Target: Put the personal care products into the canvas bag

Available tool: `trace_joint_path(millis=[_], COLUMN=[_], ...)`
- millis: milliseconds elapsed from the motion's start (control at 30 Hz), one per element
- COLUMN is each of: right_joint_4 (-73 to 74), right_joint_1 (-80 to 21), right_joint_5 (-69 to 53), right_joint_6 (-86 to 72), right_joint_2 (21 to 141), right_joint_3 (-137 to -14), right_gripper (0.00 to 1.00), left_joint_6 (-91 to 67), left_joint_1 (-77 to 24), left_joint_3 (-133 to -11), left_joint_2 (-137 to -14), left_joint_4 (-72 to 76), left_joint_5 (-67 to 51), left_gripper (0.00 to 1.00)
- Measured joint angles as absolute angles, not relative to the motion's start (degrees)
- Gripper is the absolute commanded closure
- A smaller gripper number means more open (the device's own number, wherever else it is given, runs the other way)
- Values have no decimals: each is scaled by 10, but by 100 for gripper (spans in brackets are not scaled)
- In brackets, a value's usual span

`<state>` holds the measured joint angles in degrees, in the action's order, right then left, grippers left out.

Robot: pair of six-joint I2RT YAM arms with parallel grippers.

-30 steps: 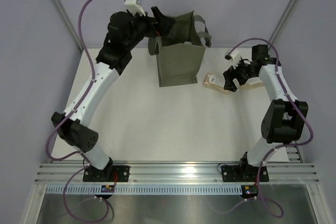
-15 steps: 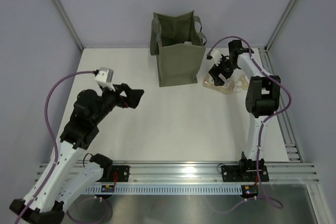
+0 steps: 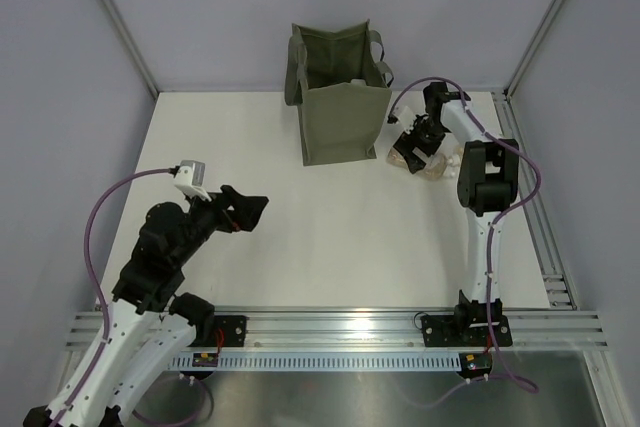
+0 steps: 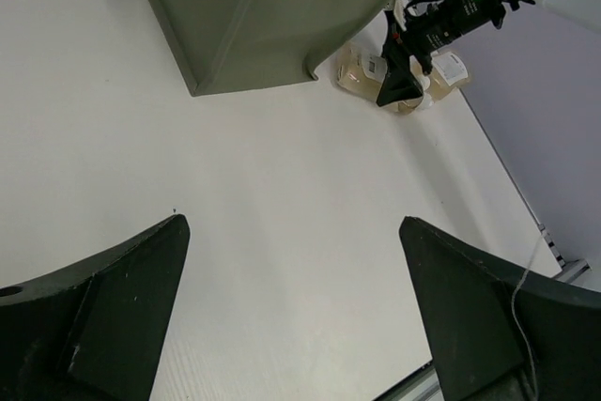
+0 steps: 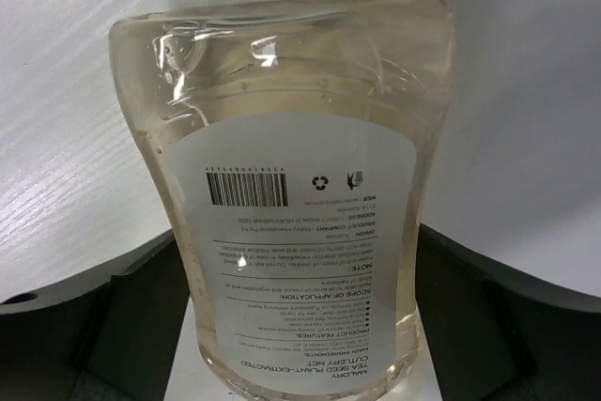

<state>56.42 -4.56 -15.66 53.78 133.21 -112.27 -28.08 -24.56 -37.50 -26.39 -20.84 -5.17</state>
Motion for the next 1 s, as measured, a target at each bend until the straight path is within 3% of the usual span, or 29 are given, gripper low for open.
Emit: trace_joint_path(millis=[33, 67, 133, 167, 367, 567, 767, 867, 1000], right_joint_4=[568, 570, 573, 574, 573, 550, 530, 513, 503], right_joint_1=[-48, -50, -53, -53, -40, 43, 103, 93, 58], right_joint_5=[-149, -141, -130, -129, -164, -307, -367, -394, -394], right_joint_6=[536, 533, 522, 517, 442, 323, 204, 132, 51], right_joint_2=[1332, 1332, 1332, 1332, 1322, 1261, 1126, 1058, 1029], right_joint_3=[-1123, -1123, -1123, -1123, -1107, -1011, -952, -975, -1106], right_gripper=[12, 26, 43, 61, 100, 100, 100, 100, 100], left_joint_6=[-283, -286, -291, -296, -321, -340, -349, -351, -352], left_joint_1=[-246, -246, -246, -246, -246, -246, -246, -246, -246], left_joint_3=[-375, -375, -375, -375, -375, -375, -375, -375, -375], left_joint_2=[-269, -276, -282, -283, -269, -239, -237, -239, -254], left_joint_4=[-209, -210, -211, -212, -215, -222, -223, -222, -219], left_joint_5=[-53, -54, -55, -55, -55, -55, -55, -55, -55], left_gripper=[1, 1, 1, 1, 1, 1, 1, 1, 1])
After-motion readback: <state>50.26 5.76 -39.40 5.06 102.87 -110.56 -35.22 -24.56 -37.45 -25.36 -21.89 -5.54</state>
